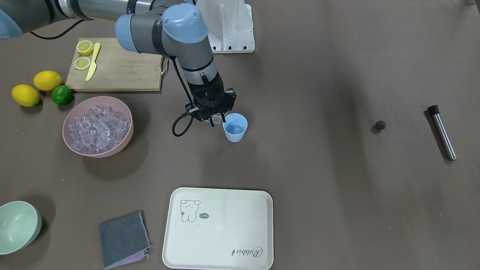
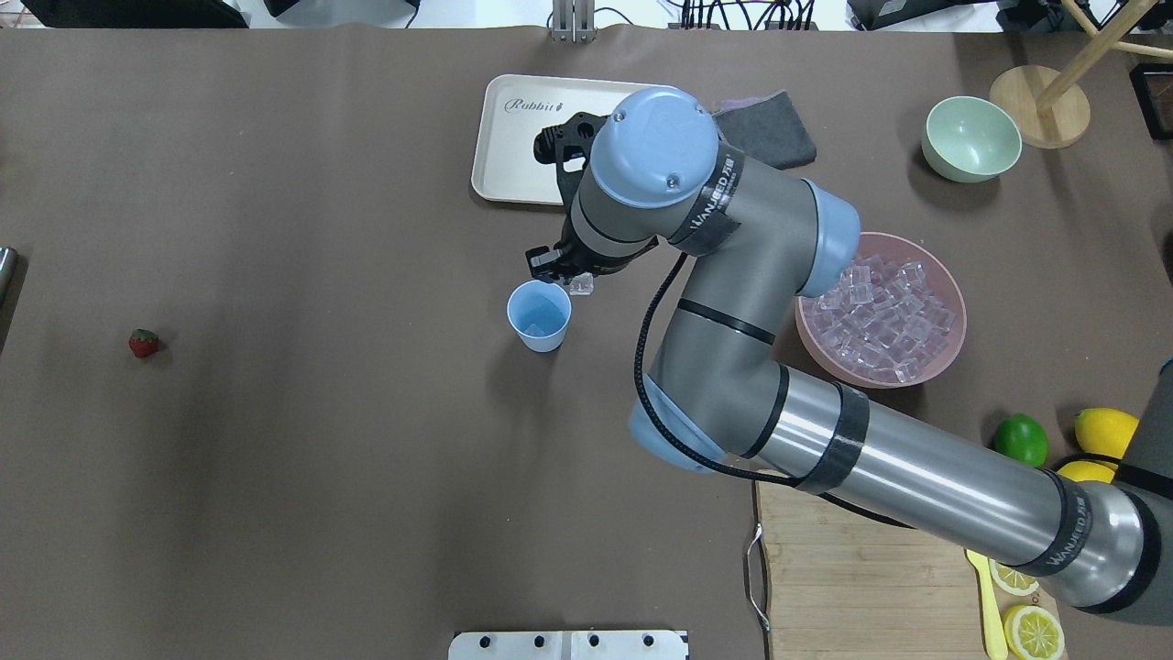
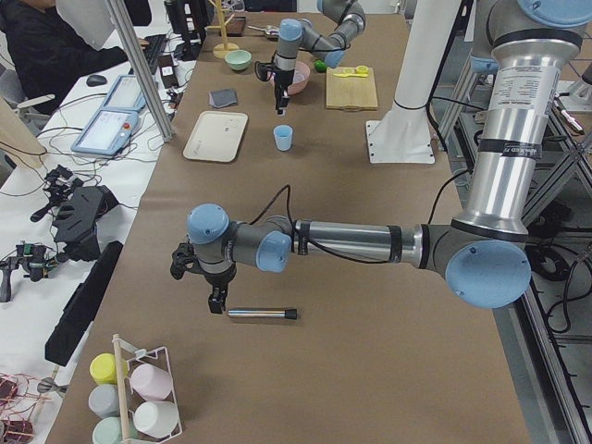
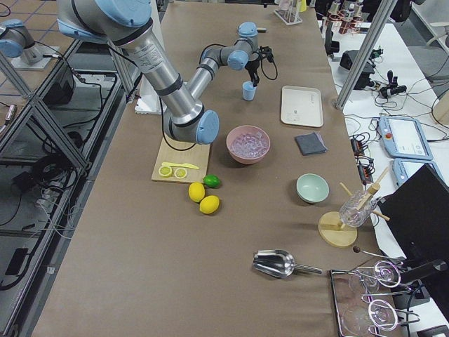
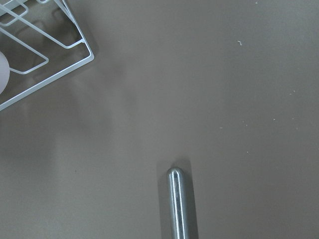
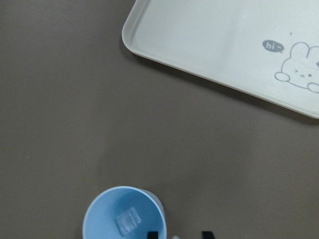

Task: Mash ice and strawberries in cup
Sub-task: 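Open the right gripper over the light-blue cup to drop an ice cube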

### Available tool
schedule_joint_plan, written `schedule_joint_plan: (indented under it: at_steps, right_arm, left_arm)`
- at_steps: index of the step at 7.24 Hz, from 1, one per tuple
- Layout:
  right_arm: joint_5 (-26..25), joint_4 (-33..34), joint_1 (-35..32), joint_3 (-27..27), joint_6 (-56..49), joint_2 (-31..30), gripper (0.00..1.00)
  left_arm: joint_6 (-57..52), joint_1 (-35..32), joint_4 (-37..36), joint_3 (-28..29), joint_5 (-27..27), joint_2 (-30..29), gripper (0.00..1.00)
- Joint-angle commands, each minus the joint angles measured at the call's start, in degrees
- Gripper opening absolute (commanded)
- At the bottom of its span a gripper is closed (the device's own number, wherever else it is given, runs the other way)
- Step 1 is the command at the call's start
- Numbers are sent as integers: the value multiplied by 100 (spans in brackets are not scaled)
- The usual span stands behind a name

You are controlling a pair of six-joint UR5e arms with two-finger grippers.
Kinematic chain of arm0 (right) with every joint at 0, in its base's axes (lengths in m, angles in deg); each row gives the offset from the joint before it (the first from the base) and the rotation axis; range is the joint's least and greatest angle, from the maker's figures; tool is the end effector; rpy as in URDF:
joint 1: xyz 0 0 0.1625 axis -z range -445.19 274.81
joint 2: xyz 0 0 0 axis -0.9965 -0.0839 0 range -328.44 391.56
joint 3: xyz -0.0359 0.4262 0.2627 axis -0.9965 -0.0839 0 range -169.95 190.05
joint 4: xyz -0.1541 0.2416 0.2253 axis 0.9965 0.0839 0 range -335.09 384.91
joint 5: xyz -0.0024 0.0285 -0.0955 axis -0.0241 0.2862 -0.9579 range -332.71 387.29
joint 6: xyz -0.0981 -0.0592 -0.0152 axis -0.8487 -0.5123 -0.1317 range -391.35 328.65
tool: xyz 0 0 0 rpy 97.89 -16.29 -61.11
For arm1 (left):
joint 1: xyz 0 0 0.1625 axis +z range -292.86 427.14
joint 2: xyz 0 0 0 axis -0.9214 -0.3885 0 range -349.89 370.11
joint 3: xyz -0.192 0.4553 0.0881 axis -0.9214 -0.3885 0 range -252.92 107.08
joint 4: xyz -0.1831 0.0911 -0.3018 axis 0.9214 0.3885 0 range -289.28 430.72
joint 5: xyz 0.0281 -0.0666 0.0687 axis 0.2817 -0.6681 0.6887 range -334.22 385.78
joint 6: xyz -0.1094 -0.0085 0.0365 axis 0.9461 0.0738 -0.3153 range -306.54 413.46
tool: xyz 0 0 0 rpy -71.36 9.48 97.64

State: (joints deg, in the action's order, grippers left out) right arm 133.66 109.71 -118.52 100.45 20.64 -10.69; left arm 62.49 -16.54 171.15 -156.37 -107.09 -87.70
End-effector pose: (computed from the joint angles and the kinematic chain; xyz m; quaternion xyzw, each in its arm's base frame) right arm -0.5682 -0.4943 0.2334 0.1559 -0.4352 -0.0999 0.8811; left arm 0.0032 -0.5251 0.7150 0.0454 0.3730 0.0154 0.9266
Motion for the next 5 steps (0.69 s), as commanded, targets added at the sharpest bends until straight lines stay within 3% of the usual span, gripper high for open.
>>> schedule_joint_plan:
  at_steps: [1,4,5]
  right_arm:
    - [-228,-155,133,-591,336,487,9]
    - [-432,-464,388,-779,433,428,10]
    - [-423,-499,415,-709,443,332,22]
  left_arm:
    - [-7,-8,3,-22,-2,43,98]
    - [-7,1,3,-31,-20,114,98]
    - [-33,-8,3,-39,-20,131,98]
